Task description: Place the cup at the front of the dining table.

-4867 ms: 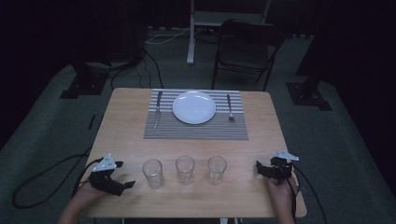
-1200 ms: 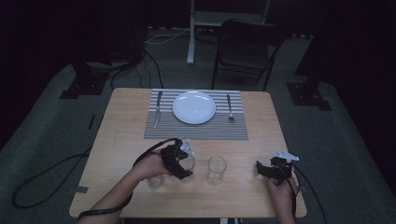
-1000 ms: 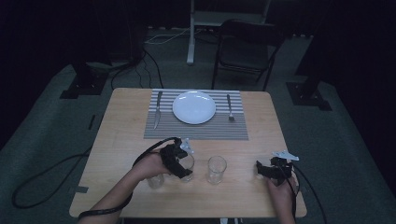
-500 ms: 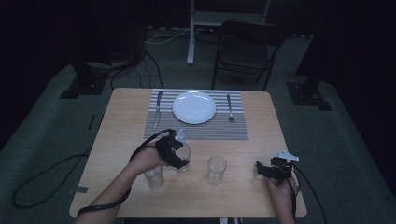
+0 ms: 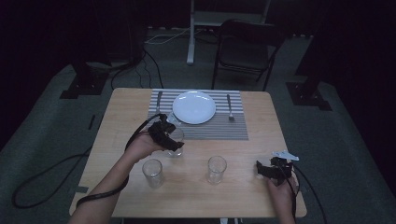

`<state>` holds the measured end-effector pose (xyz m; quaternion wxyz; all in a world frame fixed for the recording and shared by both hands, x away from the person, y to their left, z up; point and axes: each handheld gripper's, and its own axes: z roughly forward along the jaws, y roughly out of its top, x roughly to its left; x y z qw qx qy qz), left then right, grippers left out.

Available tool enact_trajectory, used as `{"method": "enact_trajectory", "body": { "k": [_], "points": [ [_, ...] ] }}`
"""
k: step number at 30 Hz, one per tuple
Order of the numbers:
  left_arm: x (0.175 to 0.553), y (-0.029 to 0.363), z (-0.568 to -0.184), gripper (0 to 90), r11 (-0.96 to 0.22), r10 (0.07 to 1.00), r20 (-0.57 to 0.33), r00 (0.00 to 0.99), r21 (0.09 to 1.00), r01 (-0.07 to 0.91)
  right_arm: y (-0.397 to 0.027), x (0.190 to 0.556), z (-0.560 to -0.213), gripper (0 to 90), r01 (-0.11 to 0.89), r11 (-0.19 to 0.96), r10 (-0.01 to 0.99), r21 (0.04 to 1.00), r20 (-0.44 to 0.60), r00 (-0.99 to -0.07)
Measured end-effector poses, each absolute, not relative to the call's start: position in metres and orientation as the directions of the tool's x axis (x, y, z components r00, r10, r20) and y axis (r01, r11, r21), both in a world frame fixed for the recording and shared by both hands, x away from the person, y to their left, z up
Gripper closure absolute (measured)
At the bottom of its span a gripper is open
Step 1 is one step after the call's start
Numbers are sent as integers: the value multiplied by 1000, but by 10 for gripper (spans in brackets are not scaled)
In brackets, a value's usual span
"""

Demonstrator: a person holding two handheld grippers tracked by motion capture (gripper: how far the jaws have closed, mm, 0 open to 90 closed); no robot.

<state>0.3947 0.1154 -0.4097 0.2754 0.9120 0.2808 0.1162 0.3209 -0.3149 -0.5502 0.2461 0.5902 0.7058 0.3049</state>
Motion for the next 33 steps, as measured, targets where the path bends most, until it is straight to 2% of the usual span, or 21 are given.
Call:
{"method": "enact_trajectory", "body": {
  "k": [22, 33],
  "points": [
    [465, 137, -424, 286, -467, 808, 23, 588, 633, 617, -315, 321, -550, 125, 683, 118, 983, 721, 12, -183],
    [494, 135, -437, 286, -421, 853, 31, 520, 629, 653, -315, 321, -550, 125, 683, 118, 983, 721, 12, -183]
  ]
}}
